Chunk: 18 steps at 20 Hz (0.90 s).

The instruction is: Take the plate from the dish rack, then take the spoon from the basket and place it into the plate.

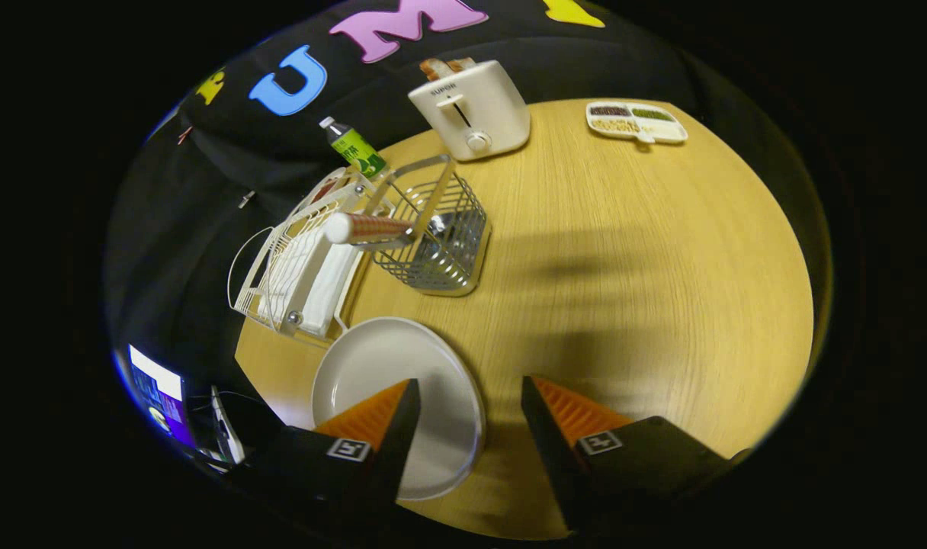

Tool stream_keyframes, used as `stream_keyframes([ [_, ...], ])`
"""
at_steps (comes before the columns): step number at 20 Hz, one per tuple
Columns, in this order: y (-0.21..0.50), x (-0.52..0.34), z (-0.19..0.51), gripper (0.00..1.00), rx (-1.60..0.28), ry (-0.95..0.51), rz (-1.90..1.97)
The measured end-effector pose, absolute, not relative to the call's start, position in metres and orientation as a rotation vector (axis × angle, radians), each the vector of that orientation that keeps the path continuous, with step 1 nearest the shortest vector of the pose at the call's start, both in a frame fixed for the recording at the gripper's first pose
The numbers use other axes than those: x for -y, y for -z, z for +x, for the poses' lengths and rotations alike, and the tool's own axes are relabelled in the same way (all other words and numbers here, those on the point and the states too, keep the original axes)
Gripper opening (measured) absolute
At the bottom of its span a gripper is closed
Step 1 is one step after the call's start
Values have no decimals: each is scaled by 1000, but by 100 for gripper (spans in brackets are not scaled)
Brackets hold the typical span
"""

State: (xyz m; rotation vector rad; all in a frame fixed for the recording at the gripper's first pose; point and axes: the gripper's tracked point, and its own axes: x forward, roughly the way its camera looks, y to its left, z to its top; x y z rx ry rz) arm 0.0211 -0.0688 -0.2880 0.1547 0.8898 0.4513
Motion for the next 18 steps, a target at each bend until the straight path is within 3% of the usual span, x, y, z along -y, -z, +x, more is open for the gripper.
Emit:
stream_keyframes([
  [1,276,62,28,99,-820,-476,115],
  [6,210,33,66,99,-462,-536,-42],
  [11,209,5,96,98,-389,-556,-68],
  [12,215,2,103,96,-393,-554,-64],
  [13,219,0,110,86,-397,-545,-61],
  [14,222,0,116,81,-391,-539,-66],
  [18,227,-3,128,79,-328,-551,-148],
])
